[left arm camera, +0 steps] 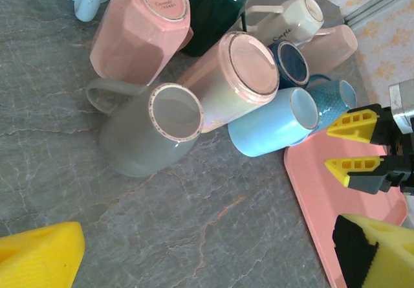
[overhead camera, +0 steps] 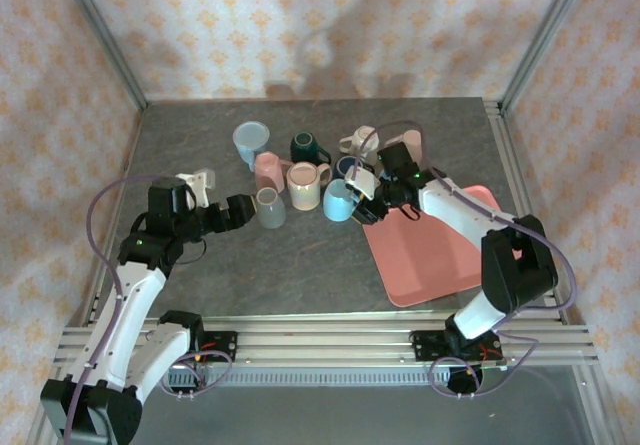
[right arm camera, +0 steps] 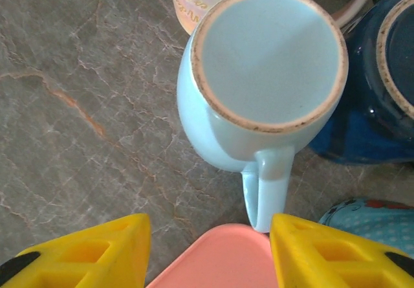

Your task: Turn the mug right side up

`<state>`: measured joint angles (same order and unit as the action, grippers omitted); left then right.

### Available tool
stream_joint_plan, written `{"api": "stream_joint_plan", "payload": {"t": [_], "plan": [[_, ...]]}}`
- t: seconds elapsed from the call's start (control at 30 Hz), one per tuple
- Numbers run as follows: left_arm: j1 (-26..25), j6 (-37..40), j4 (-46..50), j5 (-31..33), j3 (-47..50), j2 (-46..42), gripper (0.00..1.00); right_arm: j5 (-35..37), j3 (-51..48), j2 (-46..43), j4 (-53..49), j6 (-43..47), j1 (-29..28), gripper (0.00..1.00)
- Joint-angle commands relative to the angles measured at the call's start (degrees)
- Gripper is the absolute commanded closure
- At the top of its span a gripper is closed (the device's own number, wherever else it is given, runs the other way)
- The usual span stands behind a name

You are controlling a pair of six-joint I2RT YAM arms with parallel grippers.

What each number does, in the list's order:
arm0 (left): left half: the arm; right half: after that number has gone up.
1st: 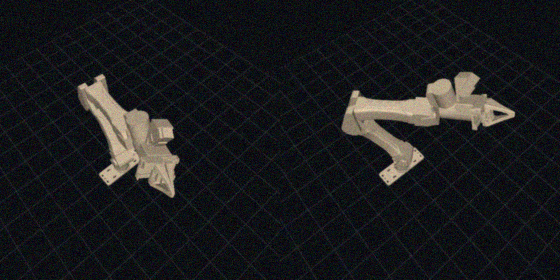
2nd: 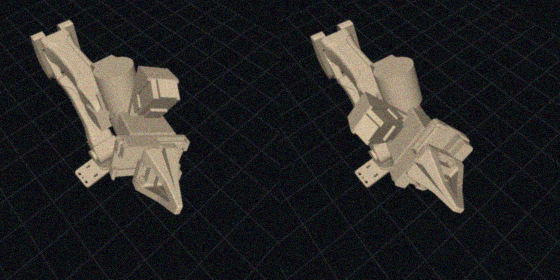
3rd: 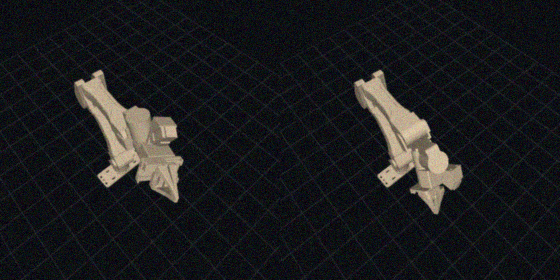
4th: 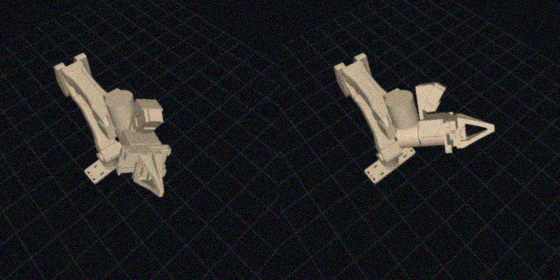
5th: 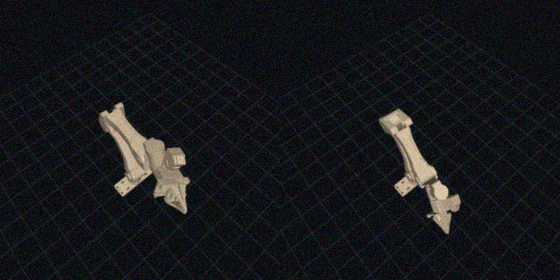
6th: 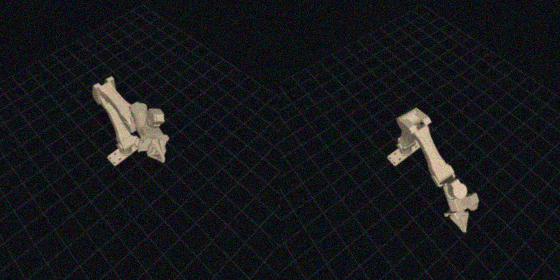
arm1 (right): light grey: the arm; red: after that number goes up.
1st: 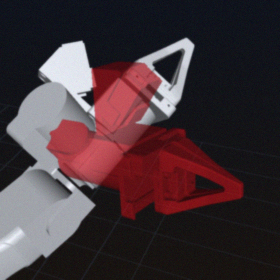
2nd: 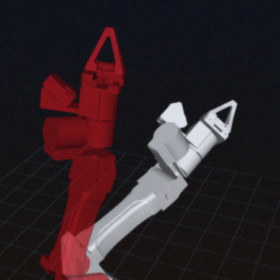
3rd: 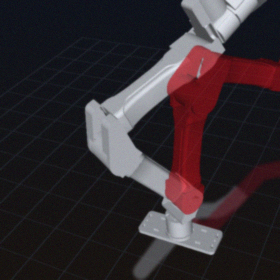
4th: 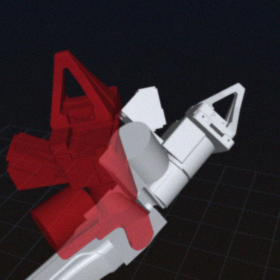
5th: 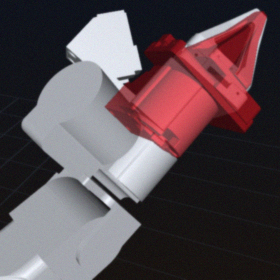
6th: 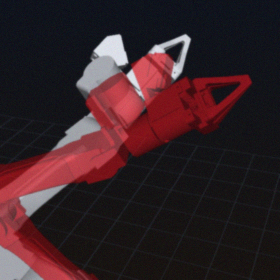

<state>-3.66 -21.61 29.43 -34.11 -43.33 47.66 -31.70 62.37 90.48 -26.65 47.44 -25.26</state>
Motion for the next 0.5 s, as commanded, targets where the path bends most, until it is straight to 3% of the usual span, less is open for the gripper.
{"api": "stream_joint_plan", "payload": {"t": [0.0,0.47], "plan": [[-0.21,-0.06,0.98,-1.22,0.55,0.45,0.0,2.67,2.12,0.89,2.02,3.39,-0.42,0.49],[-0.29,-0.81,0.02,-1.07,0.29,1.91,0.01,4.28,7.69,6.79,-1.43,7.64,-0.48,0.56]]}}
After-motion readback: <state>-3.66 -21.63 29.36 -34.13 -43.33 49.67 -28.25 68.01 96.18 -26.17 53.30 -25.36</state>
